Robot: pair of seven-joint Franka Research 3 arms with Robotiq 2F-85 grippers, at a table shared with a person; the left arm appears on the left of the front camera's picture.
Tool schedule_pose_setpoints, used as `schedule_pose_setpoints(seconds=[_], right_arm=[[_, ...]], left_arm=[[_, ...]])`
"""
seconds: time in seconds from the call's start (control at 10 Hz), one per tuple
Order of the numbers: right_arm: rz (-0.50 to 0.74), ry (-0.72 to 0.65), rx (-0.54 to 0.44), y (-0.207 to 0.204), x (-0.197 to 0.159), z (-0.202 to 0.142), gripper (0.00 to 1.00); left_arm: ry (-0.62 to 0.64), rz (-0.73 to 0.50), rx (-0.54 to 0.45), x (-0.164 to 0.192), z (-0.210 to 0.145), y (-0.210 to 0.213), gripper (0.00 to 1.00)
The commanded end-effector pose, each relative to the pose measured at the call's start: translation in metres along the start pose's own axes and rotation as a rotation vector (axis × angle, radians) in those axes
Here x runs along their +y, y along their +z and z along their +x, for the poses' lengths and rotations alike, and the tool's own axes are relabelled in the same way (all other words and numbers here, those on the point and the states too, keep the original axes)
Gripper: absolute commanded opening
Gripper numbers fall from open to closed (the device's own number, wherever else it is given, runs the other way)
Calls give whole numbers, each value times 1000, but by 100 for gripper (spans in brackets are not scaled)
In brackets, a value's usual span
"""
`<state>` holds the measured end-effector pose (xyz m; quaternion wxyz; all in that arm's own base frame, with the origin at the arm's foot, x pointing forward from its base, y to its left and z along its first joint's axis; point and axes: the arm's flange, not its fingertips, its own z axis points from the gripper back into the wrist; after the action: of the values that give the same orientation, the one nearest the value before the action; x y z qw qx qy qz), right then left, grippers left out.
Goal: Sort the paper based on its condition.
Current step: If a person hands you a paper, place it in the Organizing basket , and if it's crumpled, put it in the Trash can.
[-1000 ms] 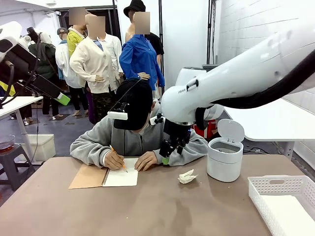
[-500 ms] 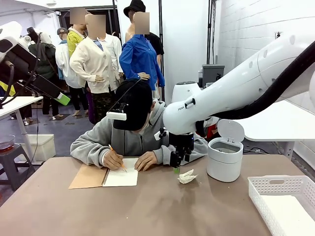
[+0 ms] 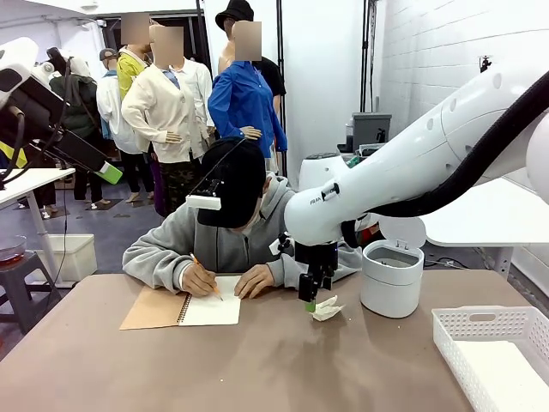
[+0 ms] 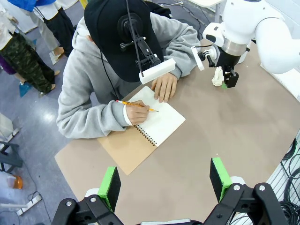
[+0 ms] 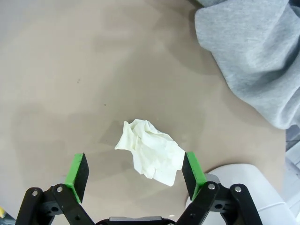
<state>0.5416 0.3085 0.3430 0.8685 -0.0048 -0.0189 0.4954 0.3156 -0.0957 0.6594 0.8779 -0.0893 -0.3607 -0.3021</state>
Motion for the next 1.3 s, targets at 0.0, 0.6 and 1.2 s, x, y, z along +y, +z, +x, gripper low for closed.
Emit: schedule_pose_setpoints(seconds=[0.0,0.6,1.2], right_arm=[[-40,0,5,-17,-6,-2,100],[11,-10,33,-42,-20,2,100],[35,-8,12,-40,-28,-1,54]], left_arm=[[18,-15,-5,0,0,0,100],[18,-15,-5,0,0,0,100],[18,-15,-5,0,0,0,100]])
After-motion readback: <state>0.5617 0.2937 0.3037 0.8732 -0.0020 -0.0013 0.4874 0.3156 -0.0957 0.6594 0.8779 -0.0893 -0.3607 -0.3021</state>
